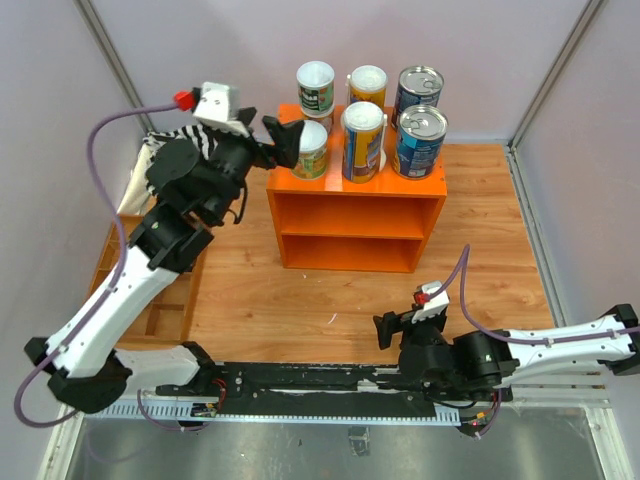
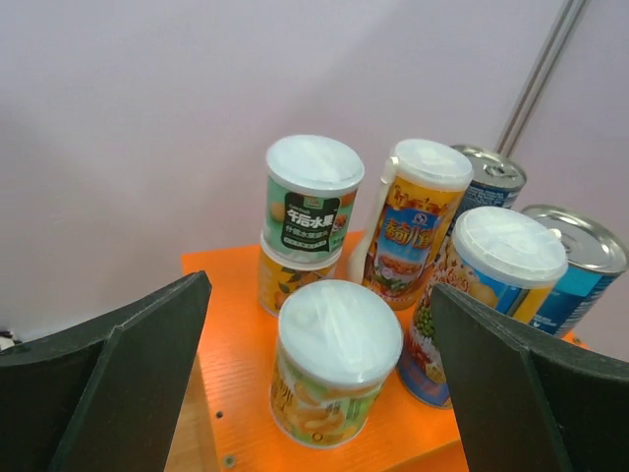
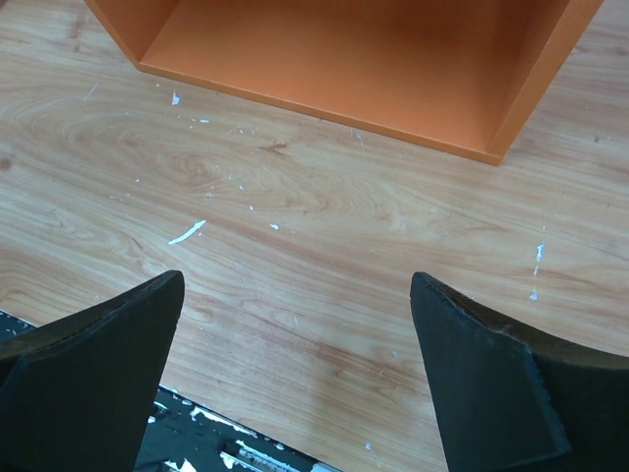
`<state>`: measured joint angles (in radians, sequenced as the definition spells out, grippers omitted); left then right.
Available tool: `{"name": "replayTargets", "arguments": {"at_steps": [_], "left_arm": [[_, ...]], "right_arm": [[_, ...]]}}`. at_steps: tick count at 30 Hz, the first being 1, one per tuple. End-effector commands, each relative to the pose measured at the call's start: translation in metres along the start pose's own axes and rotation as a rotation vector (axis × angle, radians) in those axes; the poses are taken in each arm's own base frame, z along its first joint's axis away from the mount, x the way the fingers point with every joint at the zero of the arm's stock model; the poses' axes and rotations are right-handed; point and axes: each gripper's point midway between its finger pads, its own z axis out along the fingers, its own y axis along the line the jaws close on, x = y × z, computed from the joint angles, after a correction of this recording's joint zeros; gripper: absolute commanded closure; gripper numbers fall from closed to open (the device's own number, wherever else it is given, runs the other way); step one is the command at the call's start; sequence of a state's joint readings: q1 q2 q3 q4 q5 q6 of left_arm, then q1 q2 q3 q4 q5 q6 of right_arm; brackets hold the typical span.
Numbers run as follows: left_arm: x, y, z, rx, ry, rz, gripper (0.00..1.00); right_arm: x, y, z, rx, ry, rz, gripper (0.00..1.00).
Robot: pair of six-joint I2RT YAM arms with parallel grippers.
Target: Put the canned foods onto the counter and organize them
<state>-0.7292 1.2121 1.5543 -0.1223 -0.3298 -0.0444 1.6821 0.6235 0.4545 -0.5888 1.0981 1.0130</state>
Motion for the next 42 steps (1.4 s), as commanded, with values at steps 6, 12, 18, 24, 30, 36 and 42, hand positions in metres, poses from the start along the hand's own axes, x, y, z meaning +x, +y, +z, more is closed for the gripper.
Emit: {"name": "replayTargets", "arguments": {"at_steps": [6, 12, 18, 24, 30, 36, 42], "left_arm": [[-0.023, 0.046, -0.091, -0.094, -0.149, -0.133, 0.01], [0.043, 0.076, -0.13, -0.185, -0.092, -0.189, 0.0], [0.134, 0.095, -0.154, -0.262, 0.005, -0.266, 0.01], [0.187, 0.107, -0.176, -0.305, 0.041, -0.354, 0.01], [0.216, 0.114, -0.186, -0.338, 0.072, -0.365, 0.01], [0.237, 0.119, -0.19, -0.363, 0.088, -0.378, 0.01], [0.253, 0.123, -0.191, -0.383, 0.105, -0.366, 0.01]], "right_arm": [[-0.035, -0.021, -0.012, 0.081, -0.044, -0.068, 0.02], [-0.054, -0.063, -0.024, 0.175, -0.085, -0.055, 0.02], [-0.061, -0.098, -0.031, 0.259, -0.111, -0.007, 0.02], [-0.064, -0.104, -0.029, 0.302, -0.155, 0.021, 0.02], [-0.069, -0.104, -0.026, 0.341, -0.192, 0.008, 0.02], [-0.069, -0.103, -0.023, 0.37, -0.216, -0.004, 0.02], [-0.074, -0.101, -0.021, 0.4, -0.236, -0.038, 0.02]]}}
